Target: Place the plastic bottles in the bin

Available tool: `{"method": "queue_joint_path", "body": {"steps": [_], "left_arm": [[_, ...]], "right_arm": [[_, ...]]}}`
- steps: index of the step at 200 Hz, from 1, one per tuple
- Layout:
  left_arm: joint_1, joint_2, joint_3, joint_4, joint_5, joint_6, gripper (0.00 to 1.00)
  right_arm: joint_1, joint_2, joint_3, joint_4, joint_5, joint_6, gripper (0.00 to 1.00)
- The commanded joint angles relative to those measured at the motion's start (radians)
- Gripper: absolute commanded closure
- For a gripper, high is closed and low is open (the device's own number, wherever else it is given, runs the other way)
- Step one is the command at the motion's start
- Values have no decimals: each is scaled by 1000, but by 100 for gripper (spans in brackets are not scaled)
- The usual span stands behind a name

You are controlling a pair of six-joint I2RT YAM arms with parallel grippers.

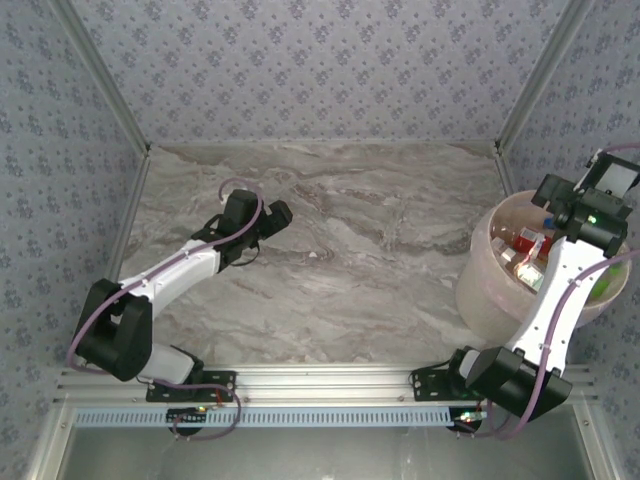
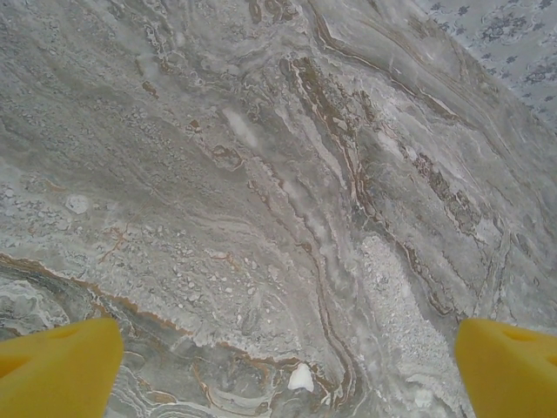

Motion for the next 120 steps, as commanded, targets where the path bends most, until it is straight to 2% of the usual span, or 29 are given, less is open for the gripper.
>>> {"method": "queue_joint_path", "body": {"steps": [1, 52, 91, 120], "left_arm": [[-6, 10, 26, -3, 5, -3, 2], [-9, 31, 40, -4, 15, -1, 2], [-16, 32, 46, -6, 21, 4, 2], [-16, -20, 48, -29, -34, 30, 2]], "right_arm": [[-4, -14, -13, 30, -99, 0, 0], [16, -114, -59, 39, -359, -40, 0], [61, -137, -23, -43, -307, -44, 0], [197, -182, 66, -51, -363, -13, 0]]}}
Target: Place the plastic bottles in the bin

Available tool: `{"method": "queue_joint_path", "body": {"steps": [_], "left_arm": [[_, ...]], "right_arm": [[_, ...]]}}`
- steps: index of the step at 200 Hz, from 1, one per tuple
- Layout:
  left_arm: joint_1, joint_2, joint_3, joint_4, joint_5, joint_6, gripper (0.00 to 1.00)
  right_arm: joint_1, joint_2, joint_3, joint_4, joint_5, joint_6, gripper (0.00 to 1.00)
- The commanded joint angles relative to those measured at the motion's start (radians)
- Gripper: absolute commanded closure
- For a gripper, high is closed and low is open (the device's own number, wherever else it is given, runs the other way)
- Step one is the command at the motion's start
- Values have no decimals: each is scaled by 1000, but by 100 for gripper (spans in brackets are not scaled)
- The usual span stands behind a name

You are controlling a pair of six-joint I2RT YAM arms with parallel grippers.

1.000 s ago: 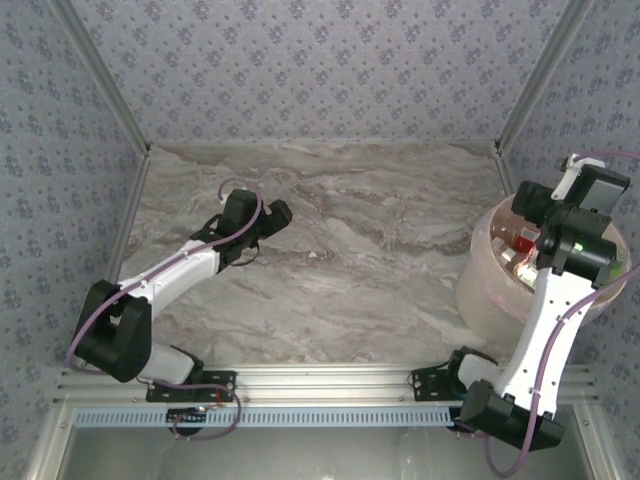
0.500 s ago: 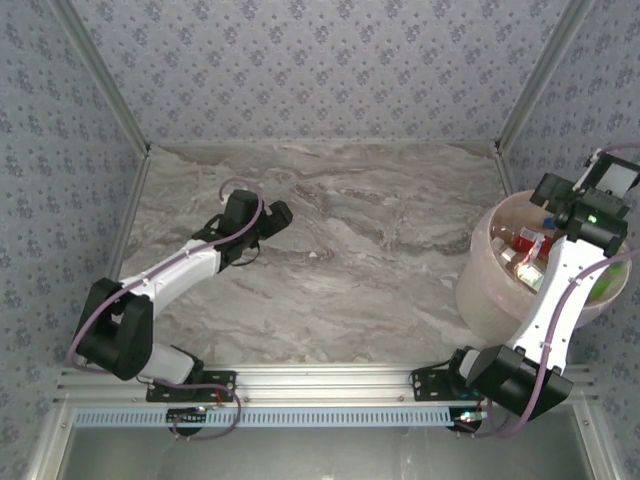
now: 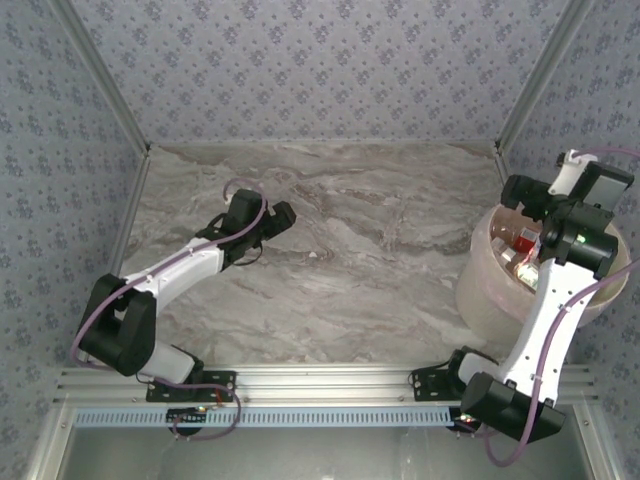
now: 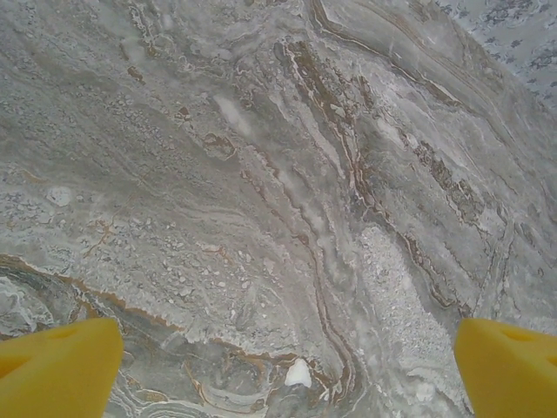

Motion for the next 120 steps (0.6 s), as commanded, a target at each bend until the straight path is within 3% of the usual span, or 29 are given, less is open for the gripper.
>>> {"method": "queue_joint_path", "body": {"steps": [1, 42, 68, 120], "left_arm": [[-4, -52, 33, -30, -40, 28, 2], [47, -176, 43, -113, -158, 108, 2], [104, -271, 32, -162, -250, 167, 2], [216, -415, -63, -170, -545, 325, 2]], "right_arm": [[104, -57, 84, -16, -73, 18, 0], [396, -149, -98, 287, -171, 141, 0], [558, -134, -206, 410, -150, 102, 0], [684, 56, -357, 477, -129, -36, 0]]}}
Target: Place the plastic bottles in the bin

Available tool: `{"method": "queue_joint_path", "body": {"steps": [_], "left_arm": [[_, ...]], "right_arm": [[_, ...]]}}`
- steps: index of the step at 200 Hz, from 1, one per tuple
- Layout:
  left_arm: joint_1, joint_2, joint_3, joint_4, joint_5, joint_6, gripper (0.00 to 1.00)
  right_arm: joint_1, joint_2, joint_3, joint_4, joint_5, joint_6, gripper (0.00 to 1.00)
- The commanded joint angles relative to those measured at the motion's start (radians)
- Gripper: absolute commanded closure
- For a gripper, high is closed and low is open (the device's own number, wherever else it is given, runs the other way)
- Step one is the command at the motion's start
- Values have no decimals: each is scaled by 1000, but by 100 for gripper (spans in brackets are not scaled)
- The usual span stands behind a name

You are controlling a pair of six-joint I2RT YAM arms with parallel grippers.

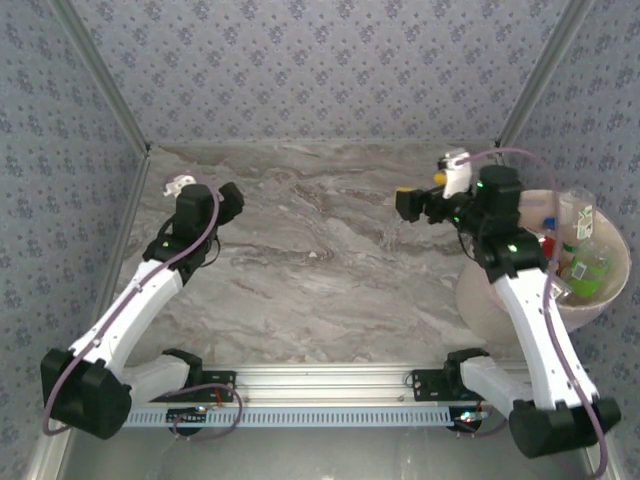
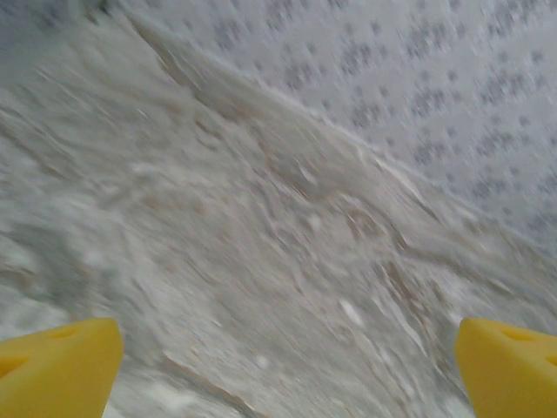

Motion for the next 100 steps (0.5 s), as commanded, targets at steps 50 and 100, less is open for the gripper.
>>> {"method": "queue_joint_path", "body": {"steps": [50, 100], "left_arm": [[220, -58, -217, 127, -239, 249, 2], [303, 86, -415, 525, -52, 443, 2]], "right_arm": [[53, 288, -97, 119, 78, -104, 0], [-71, 456, -190, 274, 139, -98, 0]]}}
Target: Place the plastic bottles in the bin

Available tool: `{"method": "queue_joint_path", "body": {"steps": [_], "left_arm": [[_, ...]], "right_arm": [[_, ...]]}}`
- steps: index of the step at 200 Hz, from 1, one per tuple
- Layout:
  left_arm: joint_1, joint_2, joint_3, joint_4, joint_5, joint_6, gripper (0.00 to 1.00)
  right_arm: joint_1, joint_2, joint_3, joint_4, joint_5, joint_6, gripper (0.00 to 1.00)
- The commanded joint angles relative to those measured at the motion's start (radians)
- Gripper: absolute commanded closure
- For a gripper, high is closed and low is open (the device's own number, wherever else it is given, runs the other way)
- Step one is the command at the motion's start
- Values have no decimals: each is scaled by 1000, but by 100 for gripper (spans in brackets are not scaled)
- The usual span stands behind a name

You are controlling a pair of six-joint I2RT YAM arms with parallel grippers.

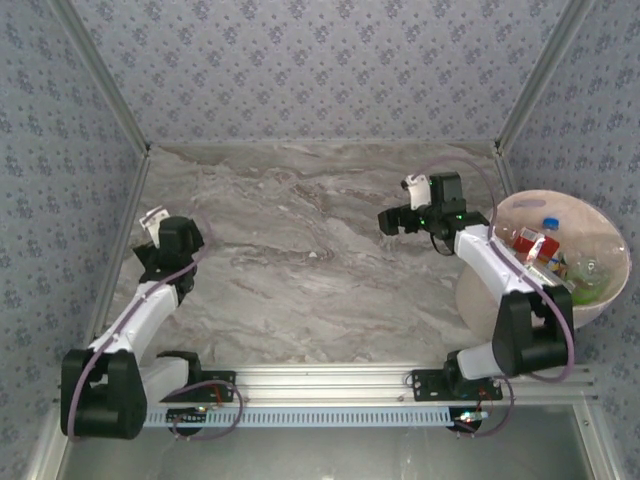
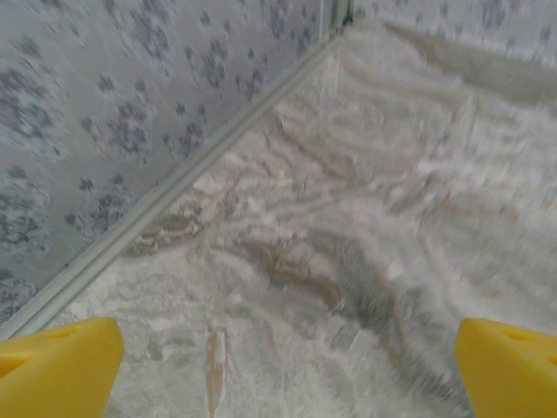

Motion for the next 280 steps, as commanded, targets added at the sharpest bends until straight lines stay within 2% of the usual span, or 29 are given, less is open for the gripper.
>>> {"method": "queue_joint_path", "body": {"steps": [1, 38, 62, 72, 98, 105, 123, 142, 184, 193, 200, 213, 223, 238, 248, 280], "left_arm": [[36, 70, -32, 220, 112, 107, 2], [46, 233, -18, 361, 231, 187, 2], [47, 325, -19, 472, 317, 247, 2], [49, 338, 5, 452, 352, 272, 2], [56, 408, -72, 674, 417, 303, 2], [59, 399, -85, 672, 428, 299, 2], [66, 433, -121, 771, 423, 294, 2], [67, 430, -121, 764, 408, 285, 2], [67, 428, -121, 758, 408, 284, 2], [67, 428, -119, 755, 408, 284, 2], [67, 428, -120, 756, 408, 285, 2], [67, 428, -120, 756, 408, 284, 2], [67, 429, -119, 756, 408, 284, 2], [67, 428, -120, 756, 409, 283, 2], [67, 428, -119, 756, 408, 284, 2], [67, 428, -119, 755, 409, 284, 2]], "right_arm": [[-44, 55, -35, 98, 64, -6, 0], [-98, 109, -89, 230, 46, -8, 0], [-105, 138, -112, 291, 96, -17, 0], [-110, 146, -131, 325, 114, -26, 0], [-139, 151, -195, 442, 107, -20, 0], [-146, 154, -205, 456, 99, -18, 0], [-169, 150, -265, 549, 85, 4, 0], [-196, 120, -343, 660, 79, 30, 0], [-238, 67, -567, 1034, 89, 82, 0], [-228, 93, -600, 1091, 98, 47, 0], [-226, 131, -628, 1215, 101, 108, 0], [-243, 93, -608, 1108, 151, 88, 0], [-226, 117, -607, 1147, 161, 118, 0], [-222, 103, -598, 1105, 172, 72, 0], [-221, 112, -604, 1130, 169, 114, 0], [-220, 109, -602, 1119, 169, 112, 0]]}}
